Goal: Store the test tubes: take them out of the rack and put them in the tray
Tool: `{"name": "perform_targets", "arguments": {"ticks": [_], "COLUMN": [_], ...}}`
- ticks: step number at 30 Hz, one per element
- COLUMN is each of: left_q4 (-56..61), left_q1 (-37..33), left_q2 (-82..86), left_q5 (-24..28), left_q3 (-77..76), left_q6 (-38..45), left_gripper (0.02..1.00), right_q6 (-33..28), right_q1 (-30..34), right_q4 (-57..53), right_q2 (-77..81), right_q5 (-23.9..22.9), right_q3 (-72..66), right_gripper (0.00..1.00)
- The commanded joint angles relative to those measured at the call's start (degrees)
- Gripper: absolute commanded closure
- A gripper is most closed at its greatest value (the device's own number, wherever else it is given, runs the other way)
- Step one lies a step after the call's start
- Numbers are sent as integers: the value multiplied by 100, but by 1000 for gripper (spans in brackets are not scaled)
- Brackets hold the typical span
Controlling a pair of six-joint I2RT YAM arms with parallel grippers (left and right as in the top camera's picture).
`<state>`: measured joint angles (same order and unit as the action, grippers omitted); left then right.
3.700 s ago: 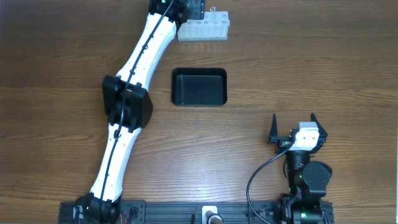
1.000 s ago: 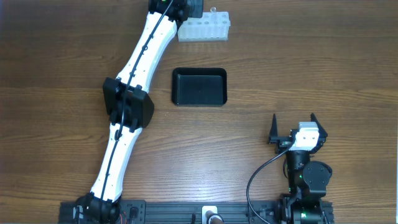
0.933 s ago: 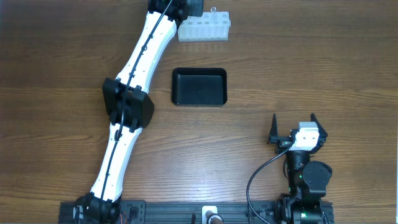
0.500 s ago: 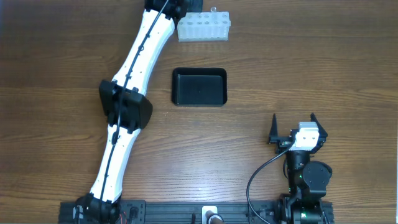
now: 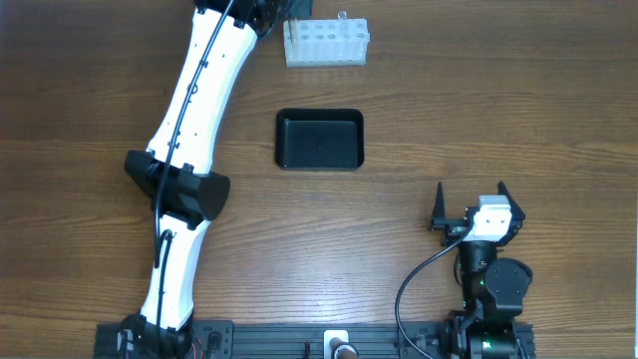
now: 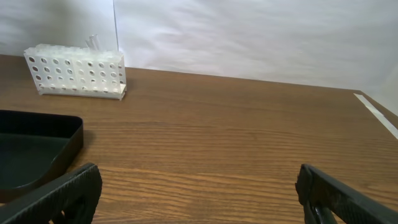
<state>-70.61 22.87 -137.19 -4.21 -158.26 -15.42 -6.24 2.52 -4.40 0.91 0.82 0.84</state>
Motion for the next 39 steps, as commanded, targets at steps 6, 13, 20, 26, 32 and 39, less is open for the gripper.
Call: {"name": "perform_targets", "arguments": {"ticks": [6, 13, 20, 26, 32, 39], "left_q4": [-1615, -2455, -2590, -2590, -2586, -2273], "left_q1": [195, 273, 264, 262, 223, 210], "left_q2": [164, -15, -339, -544, -562, -566], "left_q5": [636, 693, 1147, 1147, 1102, 1102], "left_q3": [-87, -87, -81, 31, 675, 1226], "left_q6": [-634, -785, -911, -933, -933, -931], "left_gripper": [952, 952, 969, 952, 941, 952], "right_q6": [17, 17, 17, 17, 17, 17], "right_q1": [-37, -37, -37, -37, -37, -37], "right_q4": [7, 7, 7, 7, 7, 7], "right_q2": [-63, -63, -63, -63, -63, -63], "right_q5": [66, 66, 66, 66, 66, 66], "right_q3": [-52, -52, -52, -52, -52, -52], "right_gripper": [7, 9, 9, 9, 9, 7]}}
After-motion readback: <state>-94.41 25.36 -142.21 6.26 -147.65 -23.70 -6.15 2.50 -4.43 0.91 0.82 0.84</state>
